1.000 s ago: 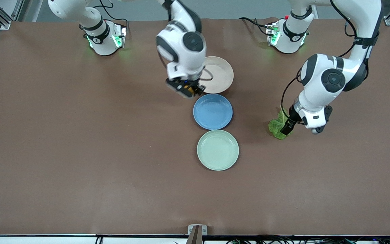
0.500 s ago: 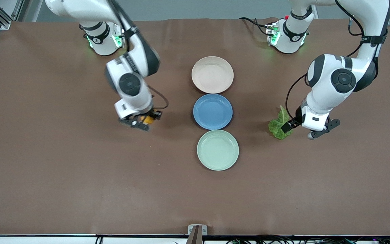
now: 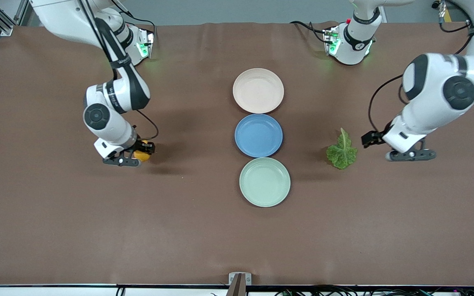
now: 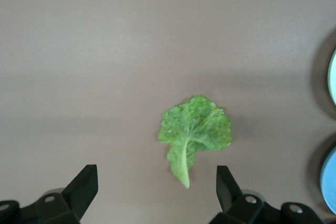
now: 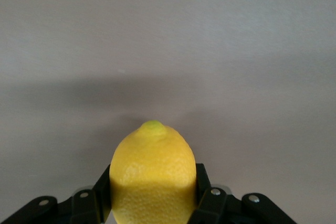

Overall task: Pick lemon and lettuce from plates
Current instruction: 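Carry the lemon off the plate while the left gripper releases the lettuce, then lower the lemon onto the table with the right gripper while the left gripper withdraws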

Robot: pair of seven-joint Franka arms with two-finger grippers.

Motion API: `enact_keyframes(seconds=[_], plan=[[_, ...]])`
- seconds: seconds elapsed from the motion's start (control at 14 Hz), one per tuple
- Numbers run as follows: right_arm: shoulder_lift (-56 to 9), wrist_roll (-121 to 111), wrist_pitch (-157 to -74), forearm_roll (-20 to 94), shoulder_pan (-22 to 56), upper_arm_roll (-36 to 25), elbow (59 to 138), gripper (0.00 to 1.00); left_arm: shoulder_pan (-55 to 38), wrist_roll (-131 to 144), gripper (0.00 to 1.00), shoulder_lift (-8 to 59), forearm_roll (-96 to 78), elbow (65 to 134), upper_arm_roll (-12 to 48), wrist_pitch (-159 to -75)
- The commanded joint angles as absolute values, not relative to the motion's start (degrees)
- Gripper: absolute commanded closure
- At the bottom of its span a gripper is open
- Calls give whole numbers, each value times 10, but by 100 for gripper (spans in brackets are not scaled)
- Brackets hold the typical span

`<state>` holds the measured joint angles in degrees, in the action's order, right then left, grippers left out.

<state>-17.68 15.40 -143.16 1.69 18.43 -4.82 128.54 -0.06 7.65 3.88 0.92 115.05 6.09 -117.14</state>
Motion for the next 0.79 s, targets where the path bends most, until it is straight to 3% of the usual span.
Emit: enact_keyframes(seconds=[0.0, 0.21, 0.43, 0.71], plan=[[-149, 84, -1453, 16, 140, -35, 1332, 98, 15, 35, 1, 10, 11, 1102, 60, -1093], [-151, 43, -1456, 17, 111, -34, 1339, 98, 43, 18, 0, -19, 4, 1047, 60, -1009], [-161, 17, -1465, 17, 90, -34, 1338, 98, 52, 18, 0, -51, 4, 1023, 60, -979], [-182, 1, -1485, 27, 83, -33, 1329, 98, 57, 6, 0, -47, 4, 944, 59, -919]])
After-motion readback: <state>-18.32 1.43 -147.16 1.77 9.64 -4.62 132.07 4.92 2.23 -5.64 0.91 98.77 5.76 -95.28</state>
